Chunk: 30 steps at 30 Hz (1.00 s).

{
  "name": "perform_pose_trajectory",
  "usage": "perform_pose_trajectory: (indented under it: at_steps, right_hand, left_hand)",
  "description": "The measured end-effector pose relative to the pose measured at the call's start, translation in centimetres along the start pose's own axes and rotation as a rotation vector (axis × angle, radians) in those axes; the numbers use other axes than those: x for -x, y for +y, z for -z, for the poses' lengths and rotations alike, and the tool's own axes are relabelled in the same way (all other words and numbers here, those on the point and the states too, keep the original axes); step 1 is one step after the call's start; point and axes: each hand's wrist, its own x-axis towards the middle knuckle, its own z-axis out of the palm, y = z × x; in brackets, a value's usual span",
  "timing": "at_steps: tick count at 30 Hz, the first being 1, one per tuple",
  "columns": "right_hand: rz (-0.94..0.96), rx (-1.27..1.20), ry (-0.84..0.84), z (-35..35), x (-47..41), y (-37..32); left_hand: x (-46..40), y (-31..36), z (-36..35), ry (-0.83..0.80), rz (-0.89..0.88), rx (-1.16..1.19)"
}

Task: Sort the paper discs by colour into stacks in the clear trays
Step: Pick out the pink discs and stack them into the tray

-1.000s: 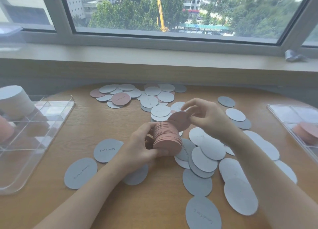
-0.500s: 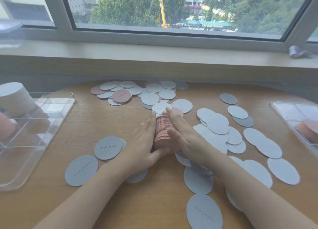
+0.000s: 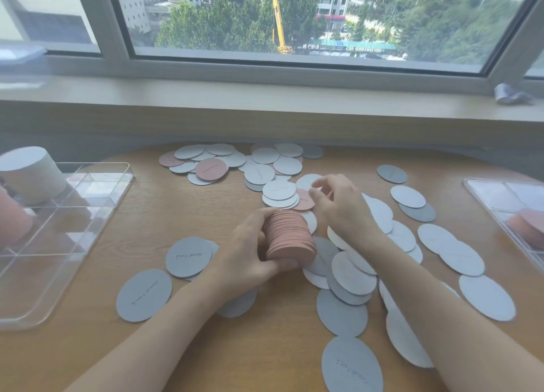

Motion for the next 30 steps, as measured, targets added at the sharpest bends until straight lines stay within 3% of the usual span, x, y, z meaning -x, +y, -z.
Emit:
perform_pose_trajectory:
  at_steps: [4,12,14,19,25,30]
  right_hand:
    - [-0.152,0.358,-0.158,-0.8,-2.6,0.8]
    - [-0.16,0.335,-0.106,-2.2,-2.6,0.8]
    - [-0.191,0.241,-0.114,-2.4,-2.7,0.9]
    - [-0.282,-0.308,-0.097,-1.1,-2.6,0.8]
    - [-0.126,-0.432,-0.018,1.8,-2.6,-0.3]
    - [0.072,-0.533,-0.24,1.7,-1.1,-2.4]
  left_hand:
    - [0.0,0.0,0.3,0.0,0.048,0.064]
    - [-0.2,-0.5,0.7,-0.001,0.123,0.125]
    - [-0.2,-0.5,0.8,-0.002,0.116,0.123]
    - [-0.3,-0.4,0.8,-0.009,0.095,0.107]
    - [-0.2,-0.2,0.9,0.011,0.079,0.106]
    - [-0.3,-0.3,0.9,0.097,0.087,0.139]
